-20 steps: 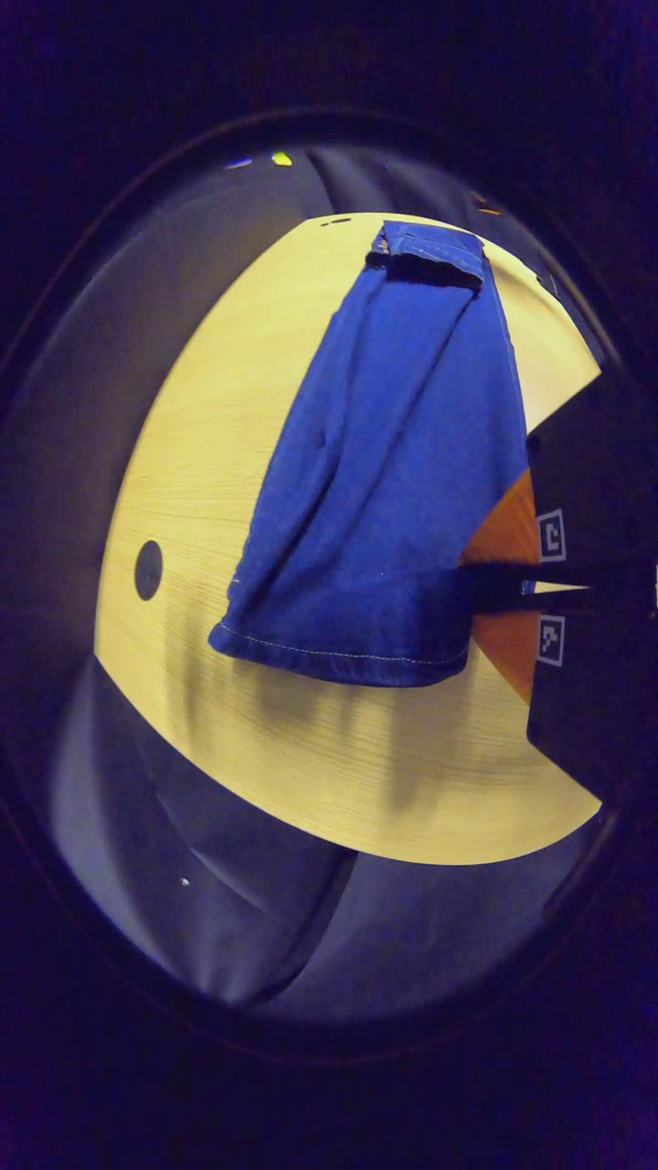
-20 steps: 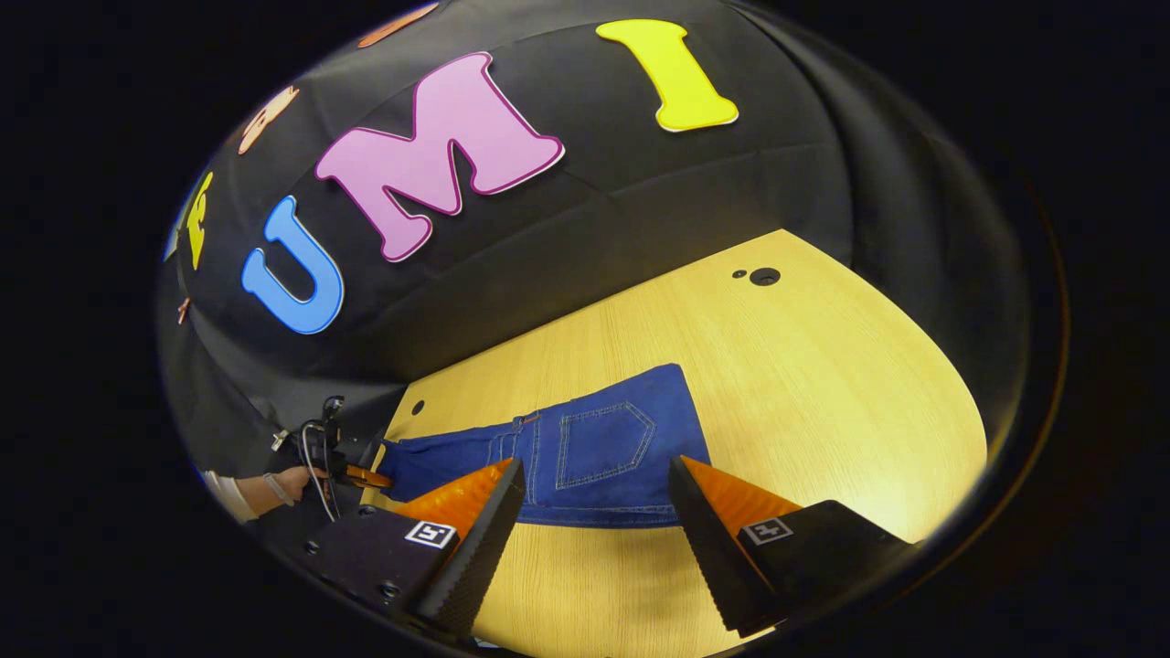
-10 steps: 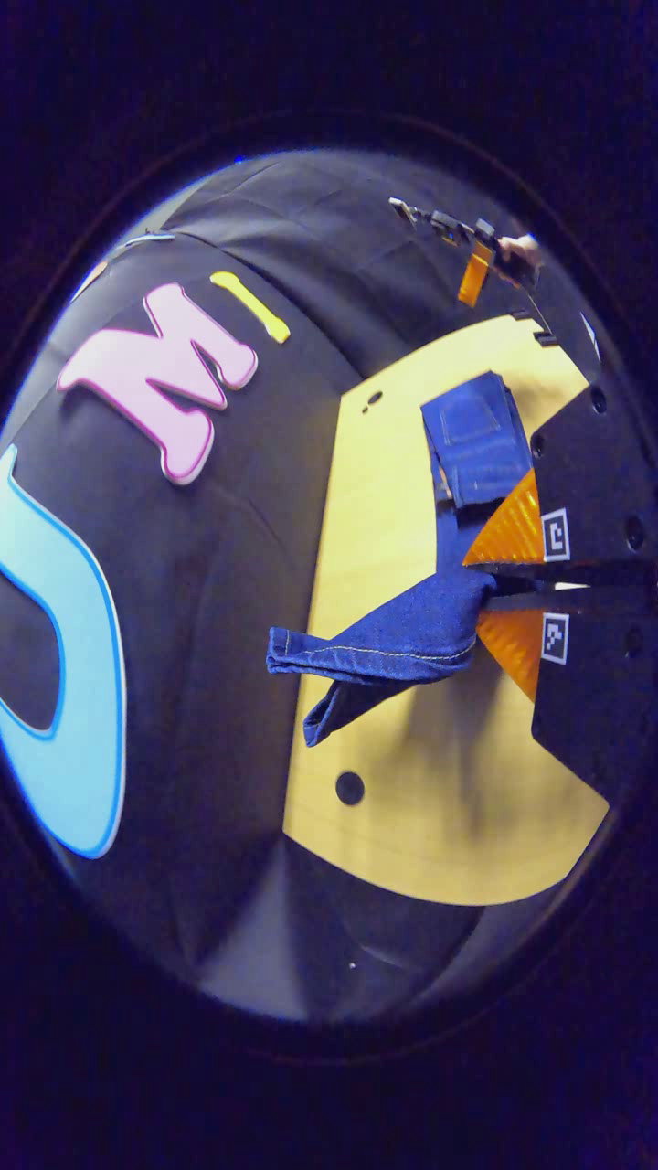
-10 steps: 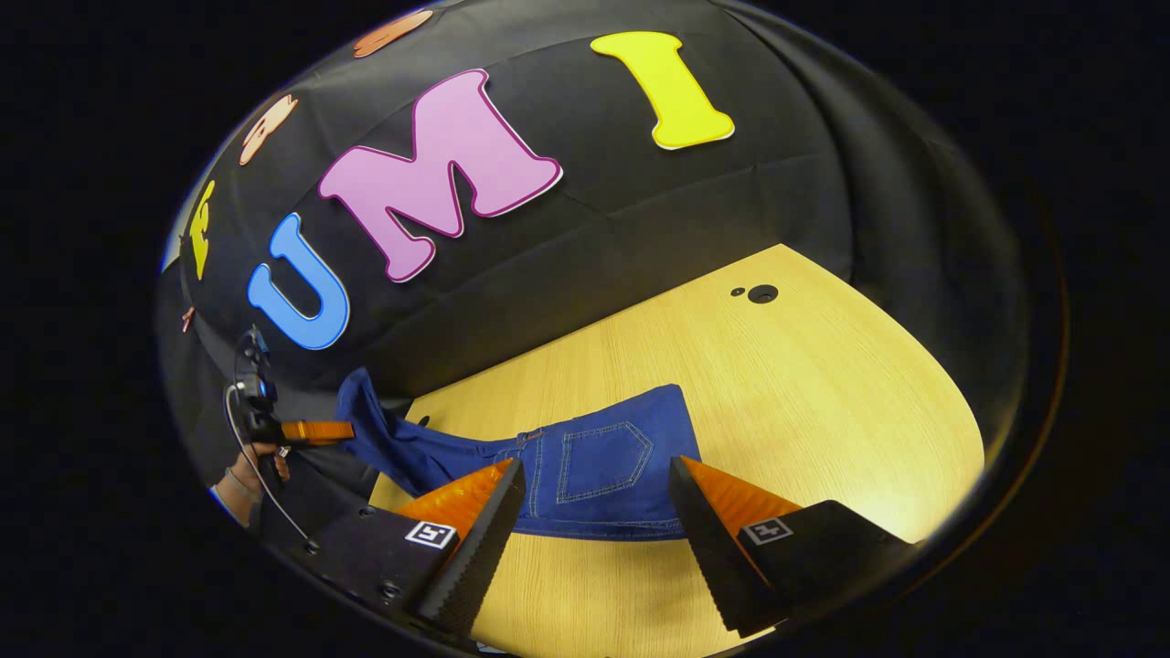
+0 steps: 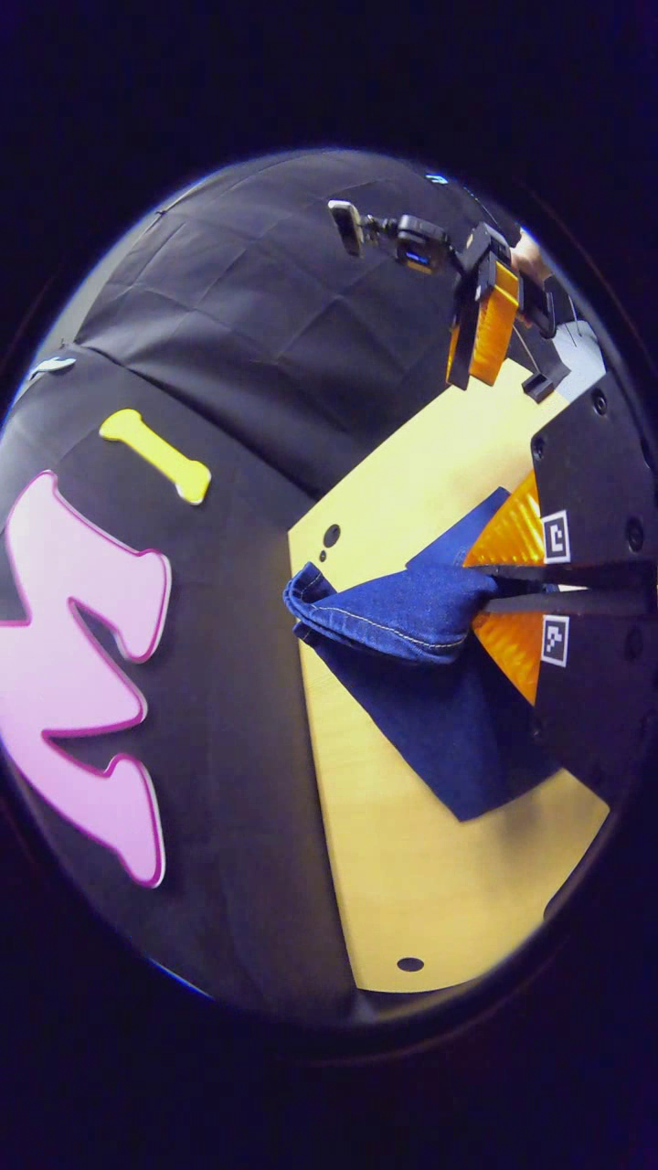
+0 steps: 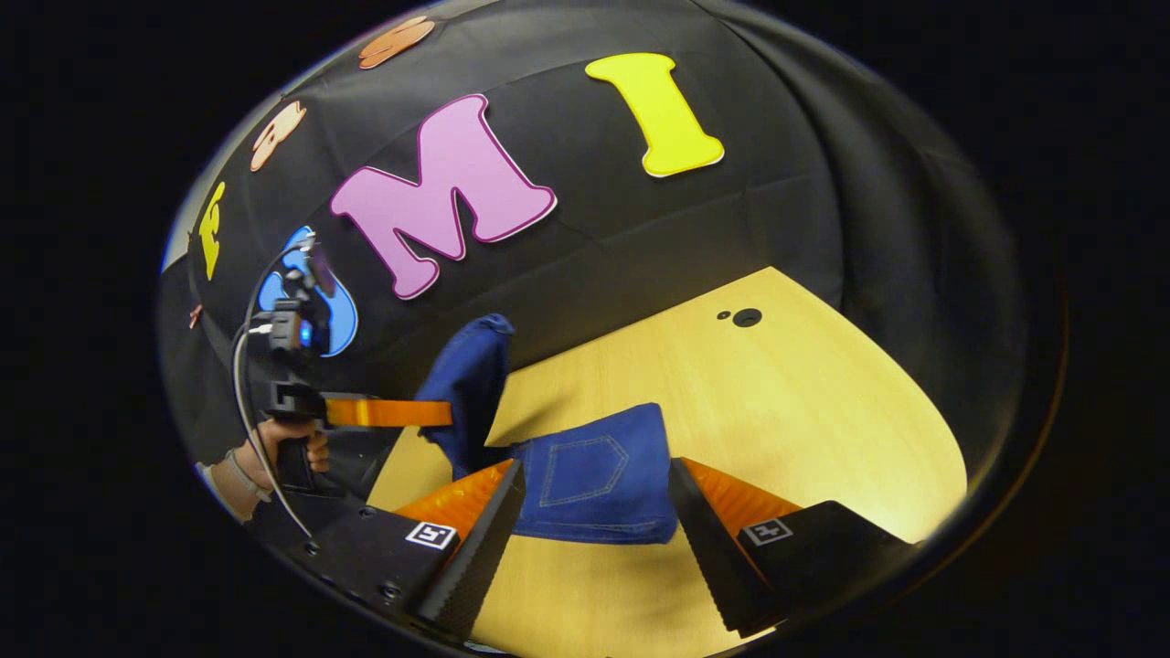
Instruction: Grasp the waist and the cuffs of the jeans and fold them to make the two legs overlap; first hold the waist and fold one-third of the jeans toward the cuffs, then hold the cuffs and fold the remaining one-third in the same direction to finish folding.
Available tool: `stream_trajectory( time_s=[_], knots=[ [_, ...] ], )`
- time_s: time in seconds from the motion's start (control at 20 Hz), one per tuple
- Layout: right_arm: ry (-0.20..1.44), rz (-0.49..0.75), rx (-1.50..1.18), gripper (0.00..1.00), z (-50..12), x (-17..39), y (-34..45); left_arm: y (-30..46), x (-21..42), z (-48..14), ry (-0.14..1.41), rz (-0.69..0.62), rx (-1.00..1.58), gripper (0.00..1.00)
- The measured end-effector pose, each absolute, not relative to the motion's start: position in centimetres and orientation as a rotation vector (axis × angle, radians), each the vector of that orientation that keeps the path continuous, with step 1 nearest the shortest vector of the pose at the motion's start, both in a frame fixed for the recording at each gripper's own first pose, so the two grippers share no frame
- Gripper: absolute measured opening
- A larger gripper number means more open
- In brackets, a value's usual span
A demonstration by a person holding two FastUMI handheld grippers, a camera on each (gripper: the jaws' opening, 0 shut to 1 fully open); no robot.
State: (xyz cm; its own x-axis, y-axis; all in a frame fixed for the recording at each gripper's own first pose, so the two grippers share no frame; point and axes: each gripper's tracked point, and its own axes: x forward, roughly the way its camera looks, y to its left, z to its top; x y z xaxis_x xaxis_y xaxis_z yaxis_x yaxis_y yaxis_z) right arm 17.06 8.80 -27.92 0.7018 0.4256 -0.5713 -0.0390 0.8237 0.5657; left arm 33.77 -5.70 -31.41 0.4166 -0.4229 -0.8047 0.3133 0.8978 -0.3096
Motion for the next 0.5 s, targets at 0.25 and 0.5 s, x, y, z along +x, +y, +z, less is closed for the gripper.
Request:
stream_trajectory(
  time_s=[0.25,0.5],
  knots=[
    [0.798,0.285,0.523,0.97,-30.3,16.4,6.9,-9.2,31.3,-40.3,1.286,-0.404,0.062,0.09],
    [0.761,0.354,0.472,0.97,-30.0,17.7,6.0,-12.6,27.9,-42.8,1.391,-0.404,-0.042,0.51]
  ],
)
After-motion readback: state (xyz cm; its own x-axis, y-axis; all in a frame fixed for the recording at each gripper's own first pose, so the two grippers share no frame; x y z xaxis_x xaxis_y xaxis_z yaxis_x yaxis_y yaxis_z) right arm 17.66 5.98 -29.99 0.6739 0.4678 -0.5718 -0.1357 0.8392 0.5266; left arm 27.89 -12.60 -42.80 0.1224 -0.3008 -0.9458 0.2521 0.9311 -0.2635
